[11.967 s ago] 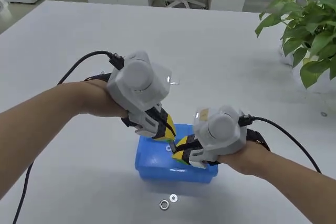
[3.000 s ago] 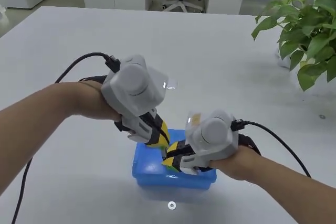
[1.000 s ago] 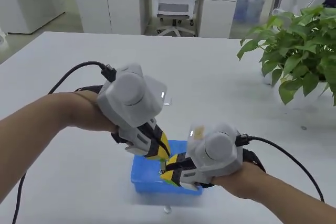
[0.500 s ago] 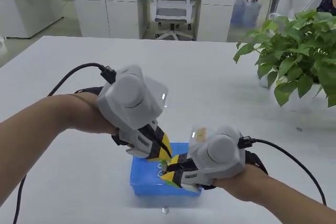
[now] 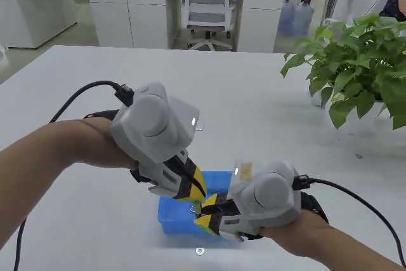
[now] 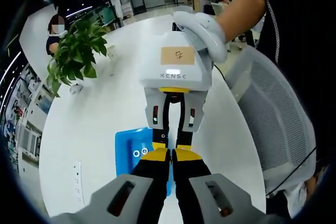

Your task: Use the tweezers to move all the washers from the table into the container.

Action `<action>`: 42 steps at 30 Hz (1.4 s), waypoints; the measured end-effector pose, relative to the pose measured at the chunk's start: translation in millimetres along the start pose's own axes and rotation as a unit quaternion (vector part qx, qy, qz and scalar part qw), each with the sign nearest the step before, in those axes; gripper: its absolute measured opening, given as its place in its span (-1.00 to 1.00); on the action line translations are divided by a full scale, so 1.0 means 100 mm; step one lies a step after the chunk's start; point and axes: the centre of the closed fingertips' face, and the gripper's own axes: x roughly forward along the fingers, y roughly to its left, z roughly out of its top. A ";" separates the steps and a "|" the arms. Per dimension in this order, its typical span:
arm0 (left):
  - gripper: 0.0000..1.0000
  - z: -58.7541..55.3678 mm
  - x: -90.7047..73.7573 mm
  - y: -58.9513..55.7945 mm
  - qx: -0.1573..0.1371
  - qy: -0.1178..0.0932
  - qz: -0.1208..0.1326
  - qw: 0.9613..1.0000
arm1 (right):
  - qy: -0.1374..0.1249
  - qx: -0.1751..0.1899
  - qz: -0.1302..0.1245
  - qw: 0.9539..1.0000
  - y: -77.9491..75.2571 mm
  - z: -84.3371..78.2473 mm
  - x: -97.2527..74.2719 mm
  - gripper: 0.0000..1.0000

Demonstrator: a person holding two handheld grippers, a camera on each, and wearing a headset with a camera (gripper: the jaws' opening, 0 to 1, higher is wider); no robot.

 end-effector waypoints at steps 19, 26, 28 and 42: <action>-0.89 -0.14 0.21 -0.17 -0.007 -0.002 -0.021 1.000 | 0.015 0.010 0.010 1.000 0.18 -0.22 0.12 -0.77; -0.89 -0.19 0.28 -0.21 -0.010 -0.002 -0.031 0.999 | 0.017 0.020 0.015 1.000 0.22 -0.29 0.18 -0.76; -0.89 -0.21 0.30 -0.22 -0.011 -0.002 -0.033 0.999 | 0.019 0.021 0.017 0.999 0.23 -0.31 0.19 -0.76; -0.88 -0.29 0.40 -0.24 -0.016 -0.001 -0.046 0.999 | 0.024 0.032 0.029 0.999 0.27 -0.43 0.26 -0.76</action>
